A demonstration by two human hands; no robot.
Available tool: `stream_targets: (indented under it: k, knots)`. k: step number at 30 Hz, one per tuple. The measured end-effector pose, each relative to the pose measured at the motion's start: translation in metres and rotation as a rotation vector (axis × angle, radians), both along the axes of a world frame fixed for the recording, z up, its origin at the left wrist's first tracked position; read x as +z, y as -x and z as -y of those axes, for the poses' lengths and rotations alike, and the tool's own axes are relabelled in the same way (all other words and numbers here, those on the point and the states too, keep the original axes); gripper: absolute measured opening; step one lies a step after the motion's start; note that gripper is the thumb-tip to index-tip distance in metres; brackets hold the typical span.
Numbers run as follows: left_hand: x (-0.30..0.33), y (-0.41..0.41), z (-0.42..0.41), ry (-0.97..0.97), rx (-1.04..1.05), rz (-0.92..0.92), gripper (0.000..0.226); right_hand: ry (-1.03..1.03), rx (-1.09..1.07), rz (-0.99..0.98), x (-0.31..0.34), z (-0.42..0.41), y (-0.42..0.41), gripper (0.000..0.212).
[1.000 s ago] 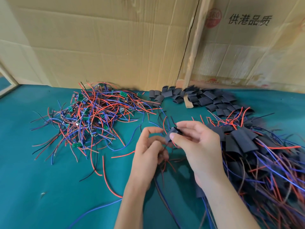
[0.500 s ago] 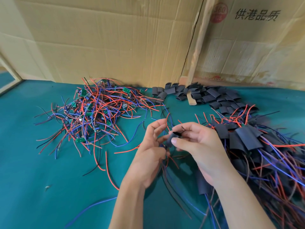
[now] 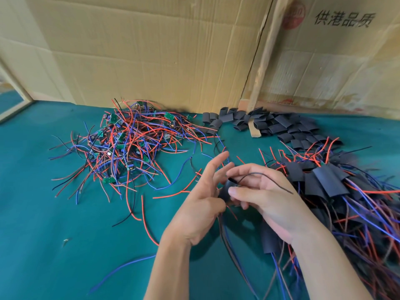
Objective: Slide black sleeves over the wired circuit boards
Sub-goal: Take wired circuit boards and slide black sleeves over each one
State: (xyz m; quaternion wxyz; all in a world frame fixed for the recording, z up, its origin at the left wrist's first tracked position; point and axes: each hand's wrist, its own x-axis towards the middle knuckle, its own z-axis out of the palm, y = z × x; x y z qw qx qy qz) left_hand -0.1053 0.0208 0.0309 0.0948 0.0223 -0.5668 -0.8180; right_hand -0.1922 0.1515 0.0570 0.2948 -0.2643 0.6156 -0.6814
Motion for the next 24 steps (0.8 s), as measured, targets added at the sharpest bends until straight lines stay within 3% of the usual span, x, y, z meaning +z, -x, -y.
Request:
stream_targets:
  k: [7,11,16,21,24]
  knots:
    - [-0.005,-0.001,0.006,-0.133,0.015,-0.051,0.101,-0.011,-0.001,0.043,0.000,0.002,0.002,0.026]
    - [-0.009,0.002,0.007,-0.164,0.101,-0.082,0.072,0.120,-0.052,0.215,0.002,-0.001,0.007,0.029]
    - [-0.010,0.007,0.000,0.002,0.249,-0.008,0.023,0.169,-0.068,0.330,0.003,0.004,0.005,0.032]
    - [-0.011,0.010,-0.001,0.110,0.385,0.020,0.012,0.119,-0.075,0.283,0.006,0.010,-0.006,0.020]
    - [-0.006,0.010,-0.004,0.018,0.290,-0.004,0.014,0.111,-0.151,0.177,0.014,0.010,-0.010,0.018]
